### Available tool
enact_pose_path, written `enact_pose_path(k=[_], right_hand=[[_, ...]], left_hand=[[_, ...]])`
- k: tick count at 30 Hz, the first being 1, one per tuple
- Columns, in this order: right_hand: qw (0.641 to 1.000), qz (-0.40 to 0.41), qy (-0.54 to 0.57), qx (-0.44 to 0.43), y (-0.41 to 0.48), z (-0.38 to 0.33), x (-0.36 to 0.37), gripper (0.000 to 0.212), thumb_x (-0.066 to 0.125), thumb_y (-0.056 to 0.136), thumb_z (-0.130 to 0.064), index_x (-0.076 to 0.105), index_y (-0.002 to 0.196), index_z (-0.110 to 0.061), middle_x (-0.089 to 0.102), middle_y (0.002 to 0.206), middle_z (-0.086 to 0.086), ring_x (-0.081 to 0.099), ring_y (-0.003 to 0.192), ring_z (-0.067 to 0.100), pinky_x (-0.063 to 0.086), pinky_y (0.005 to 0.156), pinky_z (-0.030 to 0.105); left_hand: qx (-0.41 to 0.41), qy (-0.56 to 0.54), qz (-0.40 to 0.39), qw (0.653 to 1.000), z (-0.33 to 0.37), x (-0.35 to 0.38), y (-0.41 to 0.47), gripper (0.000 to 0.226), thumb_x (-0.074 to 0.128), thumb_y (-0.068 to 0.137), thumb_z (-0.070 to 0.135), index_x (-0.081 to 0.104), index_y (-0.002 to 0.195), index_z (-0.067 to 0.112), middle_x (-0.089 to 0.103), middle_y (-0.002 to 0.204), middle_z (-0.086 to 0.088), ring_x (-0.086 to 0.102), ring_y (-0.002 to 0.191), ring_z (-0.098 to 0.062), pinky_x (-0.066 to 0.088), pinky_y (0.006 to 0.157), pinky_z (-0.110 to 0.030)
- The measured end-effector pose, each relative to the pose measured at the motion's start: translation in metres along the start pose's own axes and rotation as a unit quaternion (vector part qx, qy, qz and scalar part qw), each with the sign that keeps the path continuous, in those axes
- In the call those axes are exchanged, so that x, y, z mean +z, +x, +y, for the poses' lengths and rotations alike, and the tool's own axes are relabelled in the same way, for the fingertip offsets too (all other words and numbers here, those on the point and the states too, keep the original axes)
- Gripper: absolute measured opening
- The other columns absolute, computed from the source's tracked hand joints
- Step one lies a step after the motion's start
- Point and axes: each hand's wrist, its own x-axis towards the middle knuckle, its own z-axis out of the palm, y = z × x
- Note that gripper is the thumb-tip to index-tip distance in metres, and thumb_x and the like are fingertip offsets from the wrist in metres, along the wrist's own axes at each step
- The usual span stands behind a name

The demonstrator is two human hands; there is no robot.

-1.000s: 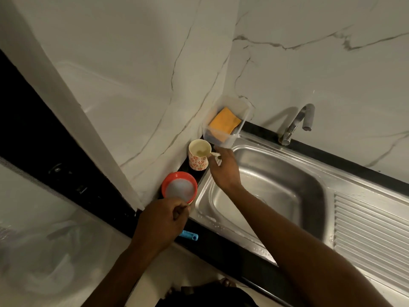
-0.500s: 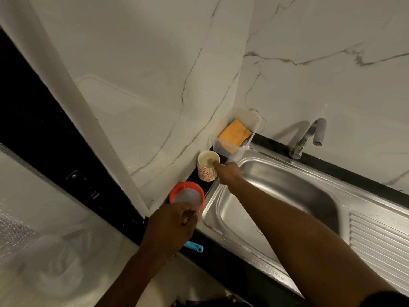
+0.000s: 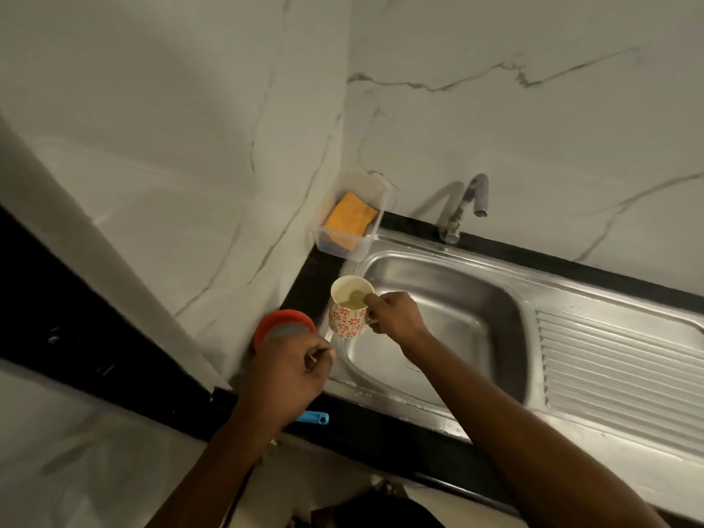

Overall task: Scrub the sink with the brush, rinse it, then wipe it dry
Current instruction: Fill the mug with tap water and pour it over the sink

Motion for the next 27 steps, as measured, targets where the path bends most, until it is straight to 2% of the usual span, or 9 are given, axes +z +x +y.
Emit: enact_pose_path(k=[2,4,11,15,19,23,25,27], right_hand=[[0.999,0.026,0.014,0.012,-0.017,0.012,-0.021,0.043,0.063,0.091,-0.046,0.076,0.075,-0.008,0.077,0.072,0.005,0.076,0.074,0.027,0.063,0.082,0.053],[0.998,0.051,0.021,0.017,-0.032,0.025,-0.044,0.043,0.064,0.091,-0.043,0.076,0.074,-0.006,0.077,0.071,0.005,0.076,0.074,0.029,0.062,0.081,0.054],[0.993,0.118,-0.015,0.006,-0.049,0.071,-0.125,0.044,0.063,0.090,-0.047,0.073,0.065,-0.012,0.075,0.068,0.000,0.075,0.070,0.023,0.062,0.077,0.055],[0.991,0.131,-0.020,0.004,-0.044,0.087,-0.162,0.047,0.062,0.089,-0.052,0.072,0.064,-0.014,0.074,0.065,-0.001,0.073,0.068,0.025,0.061,0.074,0.055],[0.991,0.133,-0.034,0.007,-0.034,0.098,-0.188,0.044,0.063,0.095,-0.047,0.071,0.061,-0.019,0.074,0.067,0.001,0.073,0.070,0.025,0.062,0.075,0.051],[0.992,0.126,-0.017,0.009,-0.022,0.104,-0.198,0.046,0.062,0.095,-0.048,0.073,0.067,-0.014,0.074,0.068,0.002,0.072,0.070,0.025,0.061,0.073,0.052],[0.991,0.129,-0.009,0.017,-0.016,0.104,-0.198,0.047,0.061,0.095,-0.050,0.074,0.068,-0.014,0.074,0.068,0.002,0.072,0.070,0.024,0.062,0.074,0.051],[0.991,0.132,-0.005,0.024,-0.011,0.104,-0.196,0.051,0.059,0.093,-0.056,0.074,0.068,-0.014,0.074,0.068,0.003,0.072,0.069,0.025,0.061,0.072,0.049]], left_hand=[[0.008,-0.004,-0.032,0.999,0.009,0.008,0.007,0.003,0.068,0.097,0.037,0.069,0.097,0.039,0.067,0.079,0.018,0.065,0.074,-0.002,0.058,0.069,-0.024],[0.013,-0.015,-0.047,0.999,0.019,0.017,0.016,0.006,0.069,0.096,0.038,0.073,0.100,0.038,0.069,0.080,0.022,0.067,0.075,0.000,0.060,0.069,-0.024],[0.052,-0.034,-0.055,0.997,0.061,0.060,0.056,0.008,0.069,0.092,0.040,0.075,0.089,0.035,0.072,0.080,0.025,0.068,0.076,0.002,0.061,0.071,-0.035],[0.047,-0.015,-0.038,0.998,0.095,0.090,0.079,0.007,0.071,0.090,0.040,0.074,0.086,0.036,0.071,0.077,0.025,0.067,0.073,0.003,0.058,0.070,-0.029],[0.044,0.005,-0.024,0.999,0.123,0.119,0.101,0.010,0.073,0.091,0.038,0.072,0.081,0.036,0.067,0.071,0.025,0.064,0.070,0.003,0.050,0.062,-0.023],[0.033,0.024,-0.020,0.999,0.136,0.138,0.124,0.011,0.071,0.092,0.039,0.071,0.082,0.035,0.063,0.069,0.024,0.061,0.068,0.005,0.040,0.057,-0.019],[0.028,0.020,-0.035,0.999,0.137,0.143,0.138,0.007,0.071,0.092,0.037,0.074,0.086,0.034,0.067,0.074,0.023,0.062,0.071,0.005,0.041,0.057,-0.019],[0.033,0.010,-0.043,0.998,0.134,0.150,0.156,0.004,0.071,0.092,0.035,0.075,0.089,0.034,0.071,0.080,0.019,0.064,0.074,0.003,0.049,0.063,-0.023]])
